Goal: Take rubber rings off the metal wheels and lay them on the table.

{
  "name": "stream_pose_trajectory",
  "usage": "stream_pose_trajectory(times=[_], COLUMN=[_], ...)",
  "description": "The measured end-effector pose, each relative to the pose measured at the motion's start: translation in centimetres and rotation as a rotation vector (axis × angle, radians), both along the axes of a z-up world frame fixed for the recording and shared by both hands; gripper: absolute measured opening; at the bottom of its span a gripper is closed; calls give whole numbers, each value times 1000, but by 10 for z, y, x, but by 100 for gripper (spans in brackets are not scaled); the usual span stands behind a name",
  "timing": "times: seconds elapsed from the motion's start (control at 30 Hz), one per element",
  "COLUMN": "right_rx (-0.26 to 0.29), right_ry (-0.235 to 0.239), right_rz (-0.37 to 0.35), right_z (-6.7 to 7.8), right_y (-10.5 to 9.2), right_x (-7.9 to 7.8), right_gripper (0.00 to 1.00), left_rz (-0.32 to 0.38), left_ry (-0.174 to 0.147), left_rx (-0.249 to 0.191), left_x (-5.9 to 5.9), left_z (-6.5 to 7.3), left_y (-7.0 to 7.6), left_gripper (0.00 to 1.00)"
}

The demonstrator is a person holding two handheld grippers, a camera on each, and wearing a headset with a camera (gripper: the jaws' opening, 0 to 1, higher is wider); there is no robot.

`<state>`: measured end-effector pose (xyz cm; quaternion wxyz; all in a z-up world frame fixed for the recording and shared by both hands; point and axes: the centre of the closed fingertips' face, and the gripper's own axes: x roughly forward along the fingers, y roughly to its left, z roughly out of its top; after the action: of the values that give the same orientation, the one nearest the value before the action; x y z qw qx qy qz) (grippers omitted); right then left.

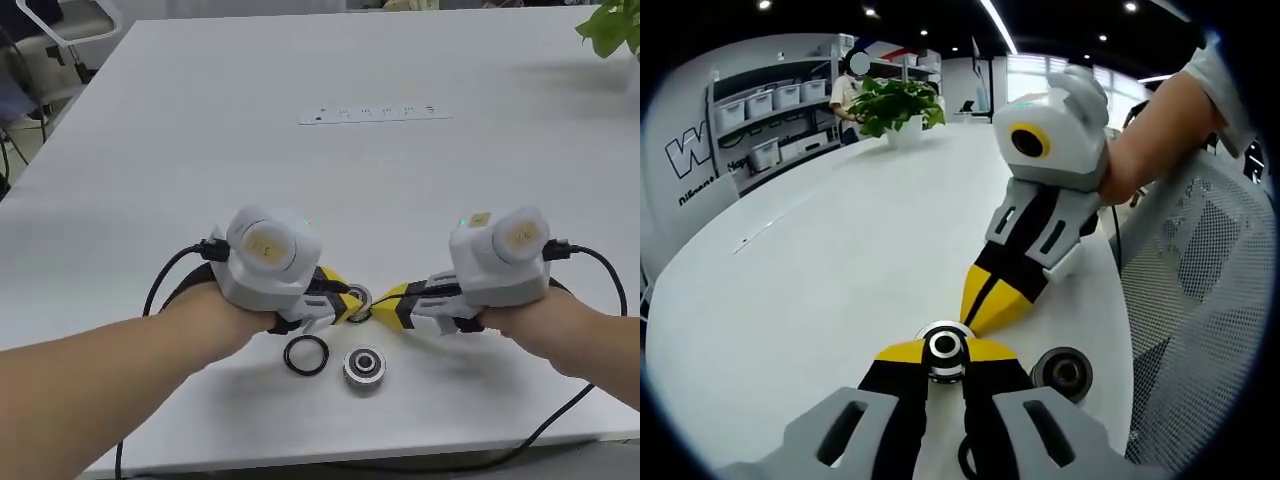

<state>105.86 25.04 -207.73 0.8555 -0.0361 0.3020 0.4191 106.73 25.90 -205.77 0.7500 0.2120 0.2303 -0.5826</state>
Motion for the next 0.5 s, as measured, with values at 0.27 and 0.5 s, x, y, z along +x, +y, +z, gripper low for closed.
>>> stream_pose_trajectory(times=[0.27, 0.5], right_rx=[53, 112], right_ry=[45, 65], right_rz=[-42, -97], right_z=[2, 8], right_y=[-1, -7], right_x=[0, 6], right_gripper=[0, 0], left_rz=[4, 7], left_ry=[-3, -7], left_rx=[-5, -2], left_x=[0, 0], left_z=[0, 0], left_y=[0, 0], left_gripper=[8, 8])
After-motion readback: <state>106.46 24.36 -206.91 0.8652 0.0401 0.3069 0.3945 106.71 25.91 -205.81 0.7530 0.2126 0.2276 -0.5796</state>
